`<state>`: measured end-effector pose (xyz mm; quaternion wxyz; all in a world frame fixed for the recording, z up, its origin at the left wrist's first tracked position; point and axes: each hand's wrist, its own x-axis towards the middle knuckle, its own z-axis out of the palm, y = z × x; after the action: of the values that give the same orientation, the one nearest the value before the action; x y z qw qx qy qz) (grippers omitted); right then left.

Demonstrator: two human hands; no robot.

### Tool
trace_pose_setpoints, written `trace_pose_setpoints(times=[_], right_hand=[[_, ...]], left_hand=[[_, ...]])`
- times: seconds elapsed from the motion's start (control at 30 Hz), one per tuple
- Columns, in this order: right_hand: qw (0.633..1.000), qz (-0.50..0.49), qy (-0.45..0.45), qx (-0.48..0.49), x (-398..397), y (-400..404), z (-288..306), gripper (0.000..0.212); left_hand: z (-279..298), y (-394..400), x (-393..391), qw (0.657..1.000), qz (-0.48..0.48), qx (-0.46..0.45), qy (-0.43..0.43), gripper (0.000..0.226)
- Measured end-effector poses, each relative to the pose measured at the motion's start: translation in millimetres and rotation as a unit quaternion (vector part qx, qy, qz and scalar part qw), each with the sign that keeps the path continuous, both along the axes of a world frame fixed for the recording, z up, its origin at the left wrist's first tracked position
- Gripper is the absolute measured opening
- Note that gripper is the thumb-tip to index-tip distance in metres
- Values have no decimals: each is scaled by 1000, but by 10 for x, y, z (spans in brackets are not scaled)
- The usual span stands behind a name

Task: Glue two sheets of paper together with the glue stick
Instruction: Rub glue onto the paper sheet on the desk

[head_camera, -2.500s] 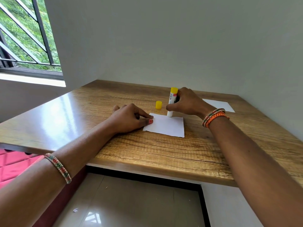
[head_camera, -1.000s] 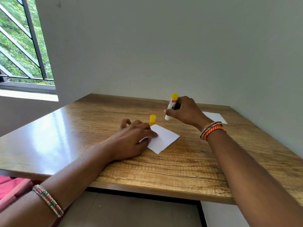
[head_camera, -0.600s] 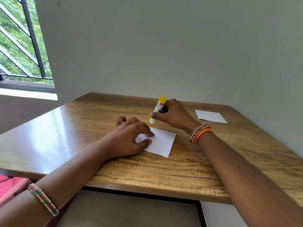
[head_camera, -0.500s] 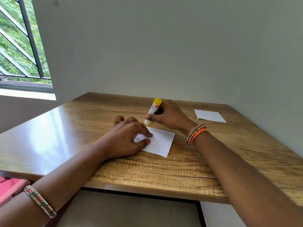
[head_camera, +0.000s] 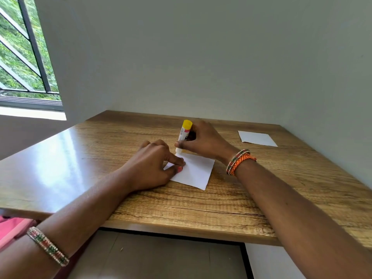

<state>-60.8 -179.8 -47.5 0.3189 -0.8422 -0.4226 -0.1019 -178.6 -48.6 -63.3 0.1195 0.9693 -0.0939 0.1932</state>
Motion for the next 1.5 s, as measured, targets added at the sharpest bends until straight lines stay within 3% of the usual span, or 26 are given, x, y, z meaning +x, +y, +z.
trace_pose_setpoints(times=[1.5], right_hand=[[990, -76, 77, -93, -10, -338, 173, 23]], left_hand=[[-24, 13, 12, 999, 23, 22, -5, 31]])
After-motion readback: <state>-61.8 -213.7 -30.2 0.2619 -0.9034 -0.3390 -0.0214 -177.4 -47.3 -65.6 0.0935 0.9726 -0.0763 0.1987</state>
